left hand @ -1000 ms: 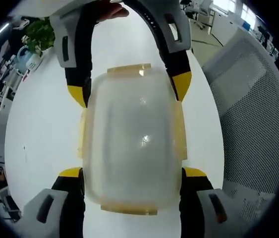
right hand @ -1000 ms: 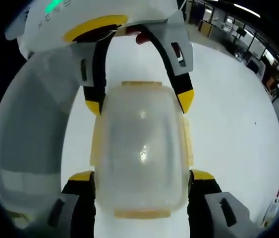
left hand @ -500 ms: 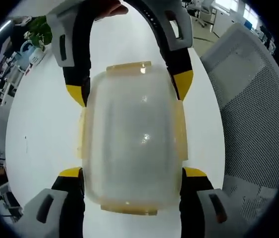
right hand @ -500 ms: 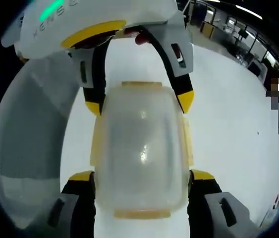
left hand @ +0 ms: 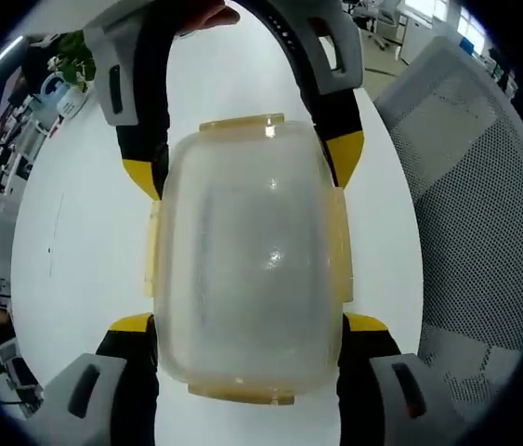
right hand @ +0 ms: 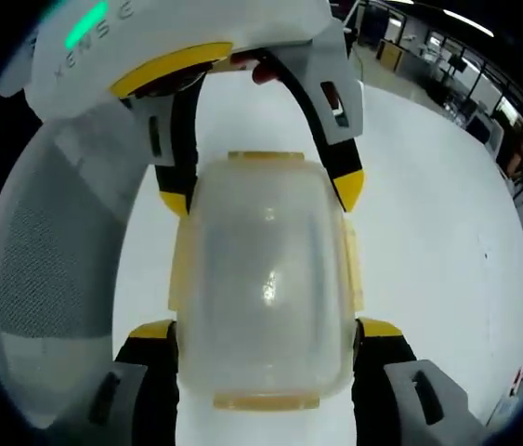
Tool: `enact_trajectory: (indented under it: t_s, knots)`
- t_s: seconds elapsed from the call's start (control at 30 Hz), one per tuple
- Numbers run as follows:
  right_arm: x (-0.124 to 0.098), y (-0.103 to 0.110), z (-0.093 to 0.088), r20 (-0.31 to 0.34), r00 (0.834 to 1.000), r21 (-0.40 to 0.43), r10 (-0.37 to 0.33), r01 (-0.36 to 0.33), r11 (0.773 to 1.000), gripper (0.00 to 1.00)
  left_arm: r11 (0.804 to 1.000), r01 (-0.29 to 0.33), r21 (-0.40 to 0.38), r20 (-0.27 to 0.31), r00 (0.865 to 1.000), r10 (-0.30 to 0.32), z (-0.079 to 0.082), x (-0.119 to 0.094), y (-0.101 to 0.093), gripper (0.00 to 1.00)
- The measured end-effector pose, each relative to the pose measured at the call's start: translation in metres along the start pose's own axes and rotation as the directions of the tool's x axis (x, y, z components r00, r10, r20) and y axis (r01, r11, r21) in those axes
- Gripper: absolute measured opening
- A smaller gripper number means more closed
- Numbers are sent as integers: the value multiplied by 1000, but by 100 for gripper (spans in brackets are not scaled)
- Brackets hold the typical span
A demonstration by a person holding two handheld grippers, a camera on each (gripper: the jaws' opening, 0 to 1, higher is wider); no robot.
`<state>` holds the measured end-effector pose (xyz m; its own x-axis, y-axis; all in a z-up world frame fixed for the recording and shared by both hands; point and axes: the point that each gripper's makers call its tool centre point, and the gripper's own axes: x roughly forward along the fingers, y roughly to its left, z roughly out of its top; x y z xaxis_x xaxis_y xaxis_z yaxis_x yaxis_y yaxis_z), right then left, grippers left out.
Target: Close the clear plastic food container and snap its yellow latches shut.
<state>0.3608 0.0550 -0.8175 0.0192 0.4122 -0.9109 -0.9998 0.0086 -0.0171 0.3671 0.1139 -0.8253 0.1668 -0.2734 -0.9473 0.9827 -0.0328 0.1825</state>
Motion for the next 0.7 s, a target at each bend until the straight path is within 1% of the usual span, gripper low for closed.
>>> enact_trajectory:
  t_s: [0.23,0.7]
  knots:
    - [1,0,-1,-2,1000,-2,12,-12,1000,77,1000,6,-2,-3,1000,-6,1,1,0,81]
    - [2,-16,2,1,1000,14,2,-2,1000,77,1000,-6,3,2,1000,6,-3,4,17,81]
